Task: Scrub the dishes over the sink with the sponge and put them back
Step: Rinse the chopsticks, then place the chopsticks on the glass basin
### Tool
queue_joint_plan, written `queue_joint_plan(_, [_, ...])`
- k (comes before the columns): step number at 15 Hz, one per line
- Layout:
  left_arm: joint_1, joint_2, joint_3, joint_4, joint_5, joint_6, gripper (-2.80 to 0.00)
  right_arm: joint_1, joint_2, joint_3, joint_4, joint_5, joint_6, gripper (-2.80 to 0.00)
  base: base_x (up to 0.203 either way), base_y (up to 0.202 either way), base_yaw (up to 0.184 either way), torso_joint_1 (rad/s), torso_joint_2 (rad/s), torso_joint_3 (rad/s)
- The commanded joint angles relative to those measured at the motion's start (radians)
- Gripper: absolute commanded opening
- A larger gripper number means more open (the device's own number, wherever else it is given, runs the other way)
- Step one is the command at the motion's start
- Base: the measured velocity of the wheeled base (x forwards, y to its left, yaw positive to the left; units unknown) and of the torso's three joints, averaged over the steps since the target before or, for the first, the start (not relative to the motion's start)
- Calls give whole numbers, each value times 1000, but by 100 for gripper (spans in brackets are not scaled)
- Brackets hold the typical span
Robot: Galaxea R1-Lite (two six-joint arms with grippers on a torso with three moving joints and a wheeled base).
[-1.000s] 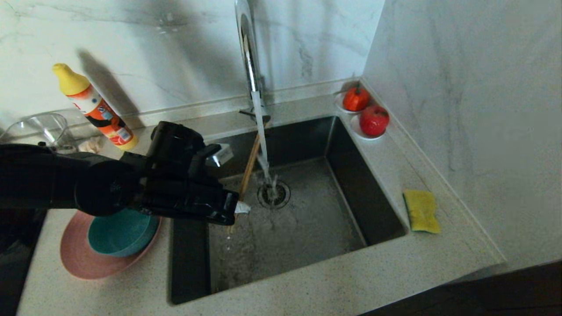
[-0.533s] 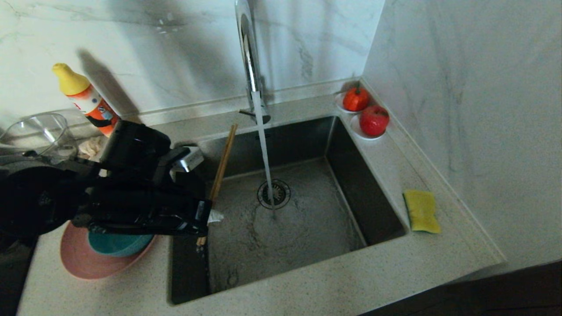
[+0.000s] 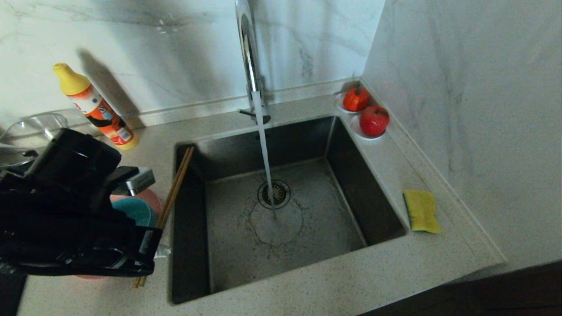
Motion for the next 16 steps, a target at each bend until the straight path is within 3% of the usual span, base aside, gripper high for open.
queue_joint_plan(1, [0, -48, -7, 4, 4, -94, -280, 0, 0, 0, 0, 0, 0, -280, 0, 0, 0, 0, 0, 0])
queue_joint_plan(2, [-1, -46, 1, 5, 3, -145, -280, 0, 0, 0, 0, 0, 0, -280, 0, 0, 0, 0, 0, 0])
queue_joint_plan(8, [-9, 105, 64, 0, 5, -217, -280, 0, 0, 0, 0, 0, 0, -280, 0, 0, 0, 0, 0, 0])
queue_joint_plan(11, [-9, -11, 47, 0, 8, -240, -280, 0, 0, 0, 0, 0, 0, -280, 0, 0, 0, 0, 0, 0])
queue_joint_plan(16, [-7, -193, -120, 14, 40, -338, -280, 0, 0, 0, 0, 0, 0, -280, 0, 0, 0, 0, 0, 0])
